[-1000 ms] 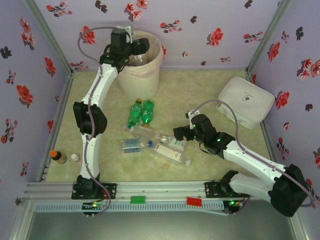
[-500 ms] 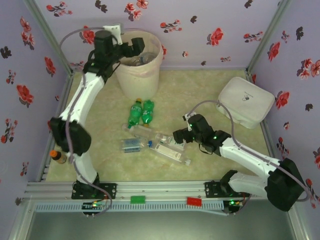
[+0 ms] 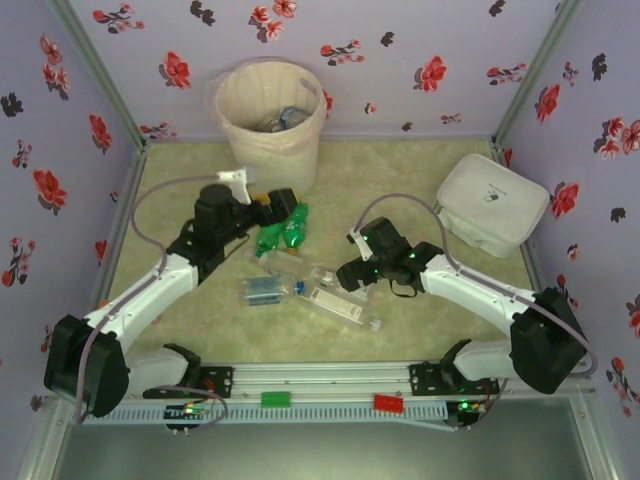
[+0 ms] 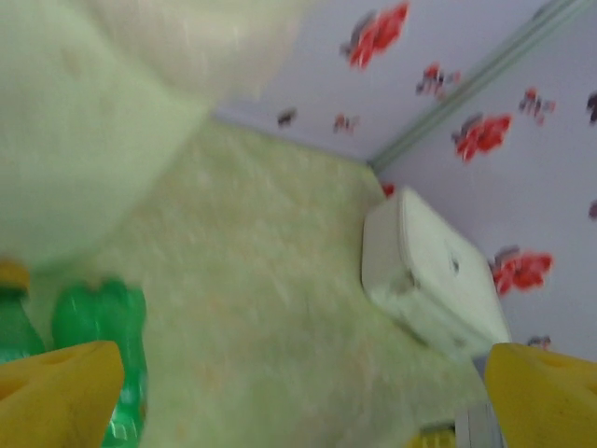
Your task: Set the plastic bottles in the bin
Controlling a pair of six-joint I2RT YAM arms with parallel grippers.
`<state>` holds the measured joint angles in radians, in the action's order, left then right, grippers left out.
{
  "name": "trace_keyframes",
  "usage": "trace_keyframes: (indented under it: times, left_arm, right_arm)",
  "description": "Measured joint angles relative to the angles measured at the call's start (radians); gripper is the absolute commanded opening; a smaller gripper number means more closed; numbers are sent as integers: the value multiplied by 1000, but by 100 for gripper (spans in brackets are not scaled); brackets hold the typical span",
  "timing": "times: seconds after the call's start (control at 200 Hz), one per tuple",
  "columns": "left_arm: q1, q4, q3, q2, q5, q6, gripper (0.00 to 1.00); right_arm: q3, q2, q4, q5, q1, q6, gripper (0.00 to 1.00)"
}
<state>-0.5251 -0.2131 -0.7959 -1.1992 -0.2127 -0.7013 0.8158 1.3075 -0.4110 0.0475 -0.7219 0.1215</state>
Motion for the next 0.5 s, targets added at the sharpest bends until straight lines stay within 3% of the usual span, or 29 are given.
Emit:
trace_keyframes:
  times: [0.17, 0.5]
  left_arm:
    - [-99, -74, 153, 13, 56, -105, 100]
    - [-103, -173, 170, -97, 82, -184, 100]
  right_arm:
    - [15, 32, -29, 49, 0, -15, 90]
    - [13, 63, -33, 58, 0, 14, 90]
